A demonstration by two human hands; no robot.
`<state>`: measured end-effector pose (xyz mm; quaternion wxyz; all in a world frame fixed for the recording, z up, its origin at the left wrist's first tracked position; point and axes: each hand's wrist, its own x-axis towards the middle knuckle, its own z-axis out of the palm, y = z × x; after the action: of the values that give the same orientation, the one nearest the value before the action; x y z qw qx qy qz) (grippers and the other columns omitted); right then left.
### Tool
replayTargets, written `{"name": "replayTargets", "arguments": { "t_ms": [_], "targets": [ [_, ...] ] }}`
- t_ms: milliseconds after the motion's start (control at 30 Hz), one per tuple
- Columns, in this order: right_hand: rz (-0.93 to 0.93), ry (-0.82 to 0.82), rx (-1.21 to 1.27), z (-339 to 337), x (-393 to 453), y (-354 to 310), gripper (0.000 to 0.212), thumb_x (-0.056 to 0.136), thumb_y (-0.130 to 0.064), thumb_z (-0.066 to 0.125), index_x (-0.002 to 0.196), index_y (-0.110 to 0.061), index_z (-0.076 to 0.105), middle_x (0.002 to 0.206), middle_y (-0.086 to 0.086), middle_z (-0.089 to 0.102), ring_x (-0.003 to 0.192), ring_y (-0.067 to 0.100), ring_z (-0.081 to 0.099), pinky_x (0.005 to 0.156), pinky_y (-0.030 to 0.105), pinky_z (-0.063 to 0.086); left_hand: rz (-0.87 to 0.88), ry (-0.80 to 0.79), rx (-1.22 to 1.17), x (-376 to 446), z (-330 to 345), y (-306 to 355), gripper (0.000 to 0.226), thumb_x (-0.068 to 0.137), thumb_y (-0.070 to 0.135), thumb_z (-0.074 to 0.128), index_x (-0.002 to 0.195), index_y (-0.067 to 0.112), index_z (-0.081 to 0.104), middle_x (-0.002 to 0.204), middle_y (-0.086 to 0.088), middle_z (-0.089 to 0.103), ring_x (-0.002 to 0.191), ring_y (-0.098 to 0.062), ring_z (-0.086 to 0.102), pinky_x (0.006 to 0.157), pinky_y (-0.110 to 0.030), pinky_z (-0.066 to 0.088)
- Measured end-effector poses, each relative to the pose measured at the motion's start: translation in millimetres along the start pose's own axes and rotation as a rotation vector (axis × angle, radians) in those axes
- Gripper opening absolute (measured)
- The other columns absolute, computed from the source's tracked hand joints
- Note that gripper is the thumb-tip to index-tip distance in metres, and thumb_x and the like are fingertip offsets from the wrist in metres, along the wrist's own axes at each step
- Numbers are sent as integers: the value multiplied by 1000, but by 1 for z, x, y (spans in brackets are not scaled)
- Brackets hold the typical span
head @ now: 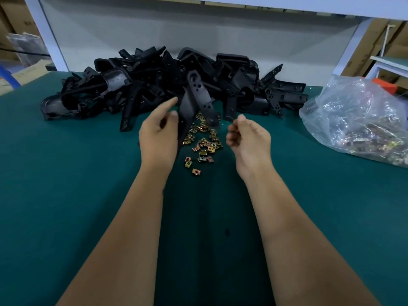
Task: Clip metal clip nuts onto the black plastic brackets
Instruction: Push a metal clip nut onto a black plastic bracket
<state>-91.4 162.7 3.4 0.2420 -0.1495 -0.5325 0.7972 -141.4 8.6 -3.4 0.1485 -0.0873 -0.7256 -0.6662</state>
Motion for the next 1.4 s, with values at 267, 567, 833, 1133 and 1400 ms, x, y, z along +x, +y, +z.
{"name": "replayTargets", "arguments": {
  "t_ms": [267,567,833,1133,1400],
  "targets": [
    [-77,-162,-188,8,-3,4,33,90,-41,63,75,-12,62,74,5,57,70,21,55,61,27,44,101,-98,250,-9,9,2,30,99,19,56,123,31,69,115,17,69,109,-1,61,92,-16,46],
    [118,119,427,0,1,-2,7,98,-9,57,92,-7,60,67,5,70,55,12,64,56,21,53,121,200,202,-8,4,5,52,86,42,68,134,40,48,128,14,51,122,-9,46,102,-33,33],
    [92,-295,265,22,-13,8,13,96,-6,56,85,-12,61,74,6,70,63,16,65,61,25,54,-396,-312,-646,-4,10,9,82,82,42,70,145,-1,40,127,-13,61,101,-23,63,91,-35,51],
    [-207,-522,-1111,20,-16,21,28,75,-46,78,95,-29,70,80,-17,62,76,1,58,65,23,49,-527,236,-913,14,-9,-2,22,104,22,52,108,3,63,78,-7,73,65,-16,72,63,-27,58],
    [-332,-386,-1205,24,-11,31,10,86,-22,72,94,-17,68,97,2,63,89,21,59,76,33,50,-563,133,-830,4,18,-7,22,98,10,60,118,1,62,100,-12,70,78,-17,67,66,-25,56]
  ]
}}
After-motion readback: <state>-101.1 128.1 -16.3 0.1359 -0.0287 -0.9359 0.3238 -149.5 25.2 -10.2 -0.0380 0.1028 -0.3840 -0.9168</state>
